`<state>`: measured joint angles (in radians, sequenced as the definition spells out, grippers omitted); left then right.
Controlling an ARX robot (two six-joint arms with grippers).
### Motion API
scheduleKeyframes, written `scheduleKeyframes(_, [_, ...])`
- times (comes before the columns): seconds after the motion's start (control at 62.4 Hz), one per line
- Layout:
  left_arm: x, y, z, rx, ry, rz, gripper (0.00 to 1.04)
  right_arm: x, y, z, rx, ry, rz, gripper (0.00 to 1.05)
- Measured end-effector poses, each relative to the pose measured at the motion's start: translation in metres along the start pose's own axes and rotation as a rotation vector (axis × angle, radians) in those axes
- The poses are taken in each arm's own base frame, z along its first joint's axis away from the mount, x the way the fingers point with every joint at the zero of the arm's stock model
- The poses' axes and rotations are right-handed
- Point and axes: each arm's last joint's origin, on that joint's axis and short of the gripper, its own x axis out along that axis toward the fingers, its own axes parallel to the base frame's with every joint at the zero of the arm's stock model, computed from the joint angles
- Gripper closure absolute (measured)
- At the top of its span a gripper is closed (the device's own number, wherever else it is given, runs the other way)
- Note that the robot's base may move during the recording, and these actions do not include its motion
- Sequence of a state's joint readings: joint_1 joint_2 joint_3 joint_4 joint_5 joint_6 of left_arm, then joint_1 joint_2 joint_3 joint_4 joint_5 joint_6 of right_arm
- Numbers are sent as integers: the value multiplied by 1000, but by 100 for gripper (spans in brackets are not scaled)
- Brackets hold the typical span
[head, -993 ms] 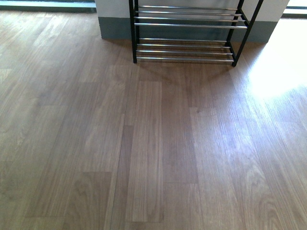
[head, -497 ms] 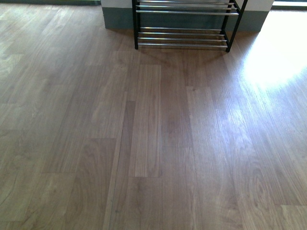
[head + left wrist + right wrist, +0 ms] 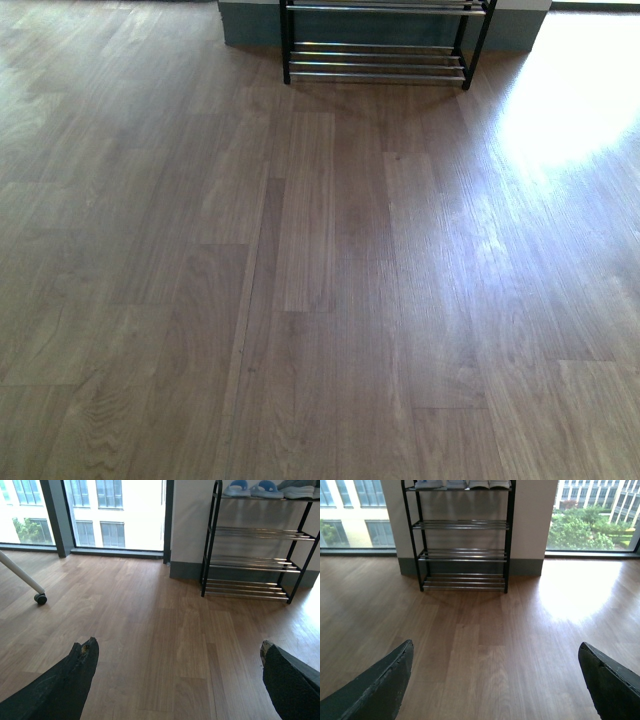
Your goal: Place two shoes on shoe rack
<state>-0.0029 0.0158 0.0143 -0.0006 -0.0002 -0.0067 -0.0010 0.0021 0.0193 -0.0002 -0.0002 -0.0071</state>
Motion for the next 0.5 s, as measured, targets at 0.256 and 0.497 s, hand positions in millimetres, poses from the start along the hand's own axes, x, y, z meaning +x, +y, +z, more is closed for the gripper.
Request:
scheduleKeyframes(0.256, [0,0,0,0,0,0,9,0,0,0,0,1,0,9])
scheduleKeyframes(0.497, [0,0,0,0,0,0,9,0,0,0,0,1,0,9])
